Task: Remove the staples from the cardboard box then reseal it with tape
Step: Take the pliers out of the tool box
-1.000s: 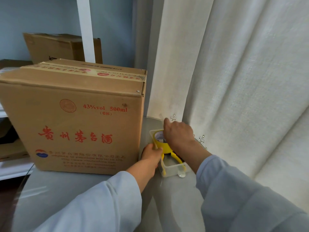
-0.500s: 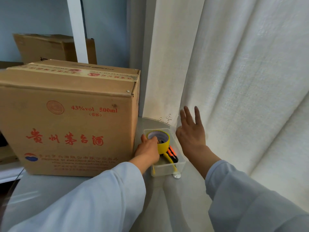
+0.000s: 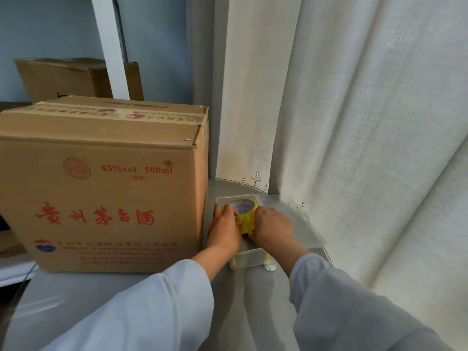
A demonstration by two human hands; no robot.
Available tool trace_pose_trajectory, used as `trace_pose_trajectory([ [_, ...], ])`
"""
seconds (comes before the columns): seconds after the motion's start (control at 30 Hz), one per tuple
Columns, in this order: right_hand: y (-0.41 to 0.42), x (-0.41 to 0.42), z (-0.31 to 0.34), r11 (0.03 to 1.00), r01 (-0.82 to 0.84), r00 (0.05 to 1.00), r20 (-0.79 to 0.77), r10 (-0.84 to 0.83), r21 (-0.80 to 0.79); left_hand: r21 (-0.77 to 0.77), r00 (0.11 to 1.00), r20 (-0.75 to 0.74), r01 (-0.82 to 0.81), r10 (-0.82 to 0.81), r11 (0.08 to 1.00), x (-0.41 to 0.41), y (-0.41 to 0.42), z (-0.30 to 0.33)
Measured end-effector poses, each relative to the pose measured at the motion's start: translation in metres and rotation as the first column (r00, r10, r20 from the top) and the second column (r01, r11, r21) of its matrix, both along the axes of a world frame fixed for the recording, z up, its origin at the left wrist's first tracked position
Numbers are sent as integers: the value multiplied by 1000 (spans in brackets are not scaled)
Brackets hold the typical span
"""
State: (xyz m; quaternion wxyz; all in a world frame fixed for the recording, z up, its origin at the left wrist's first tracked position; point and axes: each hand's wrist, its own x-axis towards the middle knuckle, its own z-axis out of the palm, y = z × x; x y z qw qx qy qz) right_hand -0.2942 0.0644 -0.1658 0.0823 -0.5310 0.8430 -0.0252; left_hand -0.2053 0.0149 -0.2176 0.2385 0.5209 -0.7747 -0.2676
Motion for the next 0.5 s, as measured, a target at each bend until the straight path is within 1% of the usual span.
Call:
trace_pose_trajectory([
  [0.07,-1,0,0,1000,-20,1000,-7,20,23,3,1000,0,15,-15,1000,3,0,-1],
  [0.2,4,5,-2,994,-85,991,-96,91,69,8,999,22,31,-31,999,4,-1,4],
  [0.3,4,8,-4,990,-110,983,-135,121,85,1,999,50,1,-1,1000,2,1,4],
  [0.37,2,8,-4,990,-113,984,-127,124,90,-4,998,58,-31,31,1000,0,5,2],
  [0.5,-3,7,-5,988,-109,983,-135,124,108,21,997,12,-82,82,996,-5,9,4],
])
